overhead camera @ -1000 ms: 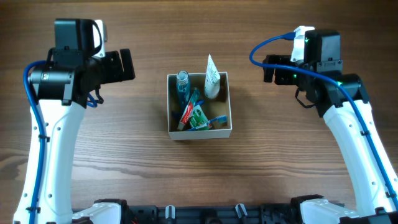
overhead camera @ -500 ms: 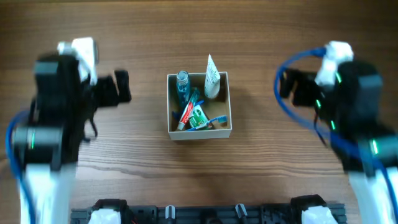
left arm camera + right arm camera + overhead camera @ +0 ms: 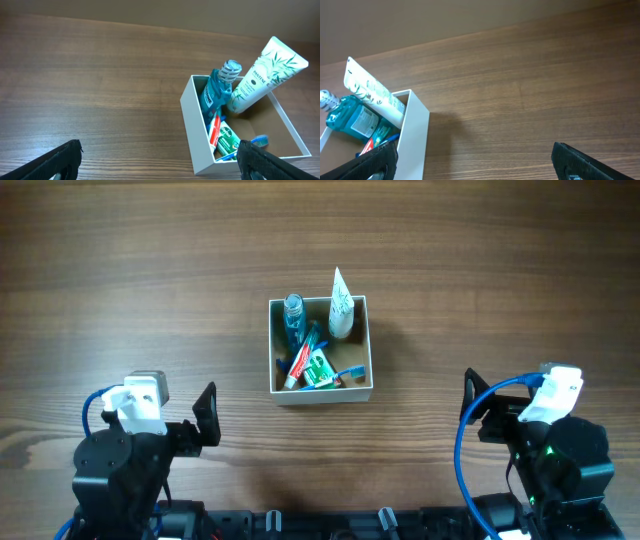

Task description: Pack container

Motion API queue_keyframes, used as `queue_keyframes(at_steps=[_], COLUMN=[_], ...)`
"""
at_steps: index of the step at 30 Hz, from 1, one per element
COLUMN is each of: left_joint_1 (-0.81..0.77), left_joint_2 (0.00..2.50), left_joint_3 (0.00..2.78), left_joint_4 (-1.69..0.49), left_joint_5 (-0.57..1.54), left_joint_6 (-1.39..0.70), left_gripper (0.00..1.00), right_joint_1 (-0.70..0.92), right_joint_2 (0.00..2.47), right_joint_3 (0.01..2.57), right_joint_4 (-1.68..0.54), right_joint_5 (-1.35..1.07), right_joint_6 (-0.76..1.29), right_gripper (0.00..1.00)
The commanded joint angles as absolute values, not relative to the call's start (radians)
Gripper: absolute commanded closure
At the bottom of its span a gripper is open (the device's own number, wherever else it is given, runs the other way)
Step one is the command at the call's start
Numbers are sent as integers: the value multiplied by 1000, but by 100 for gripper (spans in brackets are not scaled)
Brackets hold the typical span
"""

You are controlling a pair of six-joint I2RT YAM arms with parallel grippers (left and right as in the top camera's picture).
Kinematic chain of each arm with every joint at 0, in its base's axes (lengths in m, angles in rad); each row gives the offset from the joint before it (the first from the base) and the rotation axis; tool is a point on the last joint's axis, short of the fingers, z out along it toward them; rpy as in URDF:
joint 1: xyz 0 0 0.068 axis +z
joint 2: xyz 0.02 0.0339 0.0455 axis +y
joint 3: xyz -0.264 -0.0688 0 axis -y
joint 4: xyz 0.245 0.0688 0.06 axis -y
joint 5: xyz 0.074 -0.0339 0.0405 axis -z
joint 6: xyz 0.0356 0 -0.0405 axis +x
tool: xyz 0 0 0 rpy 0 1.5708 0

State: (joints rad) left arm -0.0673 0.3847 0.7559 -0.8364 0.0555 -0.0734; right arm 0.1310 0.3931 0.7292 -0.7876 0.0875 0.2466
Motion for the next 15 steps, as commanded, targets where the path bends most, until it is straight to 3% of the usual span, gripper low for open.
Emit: queue_keyframes(at_steps=[1,15], left_joint_1=[-73,-73], left_joint_2=[378,378], left_joint_3=[749,749], left_joint_4=[-850,-1008], left_joint_5=[93,93], left_joint_6=[-86,-86], left_gripper=[0,0], right_joint_1=[134,134], right_joint_2=[389,391], right_joint_3=[725,725], right_joint_4=[-788,-832], right_joint_5=[112,112], right_joint_6=[265,265], right_gripper=[0,0])
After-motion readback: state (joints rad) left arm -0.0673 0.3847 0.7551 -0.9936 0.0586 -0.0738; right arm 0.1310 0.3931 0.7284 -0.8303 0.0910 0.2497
